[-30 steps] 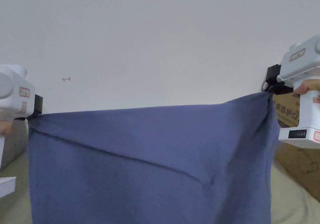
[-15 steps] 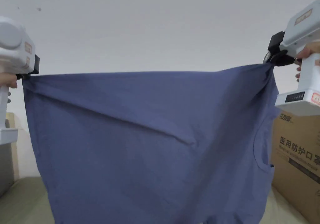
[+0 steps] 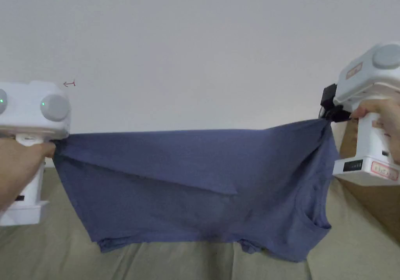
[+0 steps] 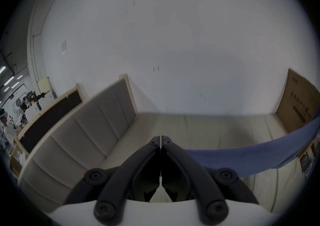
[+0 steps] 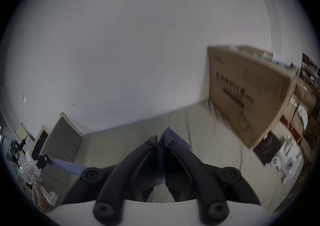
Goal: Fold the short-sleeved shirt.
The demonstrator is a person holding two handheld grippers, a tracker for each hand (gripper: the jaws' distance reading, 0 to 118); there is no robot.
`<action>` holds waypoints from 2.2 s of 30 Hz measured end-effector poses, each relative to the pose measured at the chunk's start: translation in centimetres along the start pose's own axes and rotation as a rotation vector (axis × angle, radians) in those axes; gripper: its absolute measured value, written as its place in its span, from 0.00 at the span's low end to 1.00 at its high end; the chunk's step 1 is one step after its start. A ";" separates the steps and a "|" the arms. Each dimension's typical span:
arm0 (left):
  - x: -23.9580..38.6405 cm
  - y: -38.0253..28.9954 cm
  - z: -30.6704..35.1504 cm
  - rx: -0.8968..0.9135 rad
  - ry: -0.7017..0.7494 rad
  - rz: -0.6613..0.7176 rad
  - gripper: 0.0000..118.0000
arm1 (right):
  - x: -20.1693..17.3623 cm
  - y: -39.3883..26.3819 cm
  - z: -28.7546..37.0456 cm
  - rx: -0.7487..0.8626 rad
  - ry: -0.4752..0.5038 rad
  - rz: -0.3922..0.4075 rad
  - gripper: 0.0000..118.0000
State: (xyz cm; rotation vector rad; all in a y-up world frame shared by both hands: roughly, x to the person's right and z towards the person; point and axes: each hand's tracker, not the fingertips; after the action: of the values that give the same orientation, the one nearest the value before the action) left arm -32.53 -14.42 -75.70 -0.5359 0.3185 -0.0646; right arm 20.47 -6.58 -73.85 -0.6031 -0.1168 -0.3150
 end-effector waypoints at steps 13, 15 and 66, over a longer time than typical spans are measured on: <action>4.3 -20.2 -11.1 -0.365 -0.004 -0.086 0.00 | 7.2 -20.3 -18.1 -0.427 -0.067 -0.045 0.06; 3.2 -21.4 -10.0 -0.360 -0.027 -0.095 0.00 | 7.8 -22.0 -16.9 -0.438 -0.063 -0.041 0.06; -14.8 -50.4 32.1 -0.325 -0.344 -0.006 0.00 | 14.7 -55.6 27.9 -0.389 -0.007 0.121 0.02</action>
State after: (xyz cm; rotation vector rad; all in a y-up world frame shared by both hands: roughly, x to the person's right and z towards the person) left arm -35.36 -39.87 -19.69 -0.8562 -0.0116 0.0753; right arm 15.86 -37.53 -18.11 -0.9928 -0.0245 -0.2182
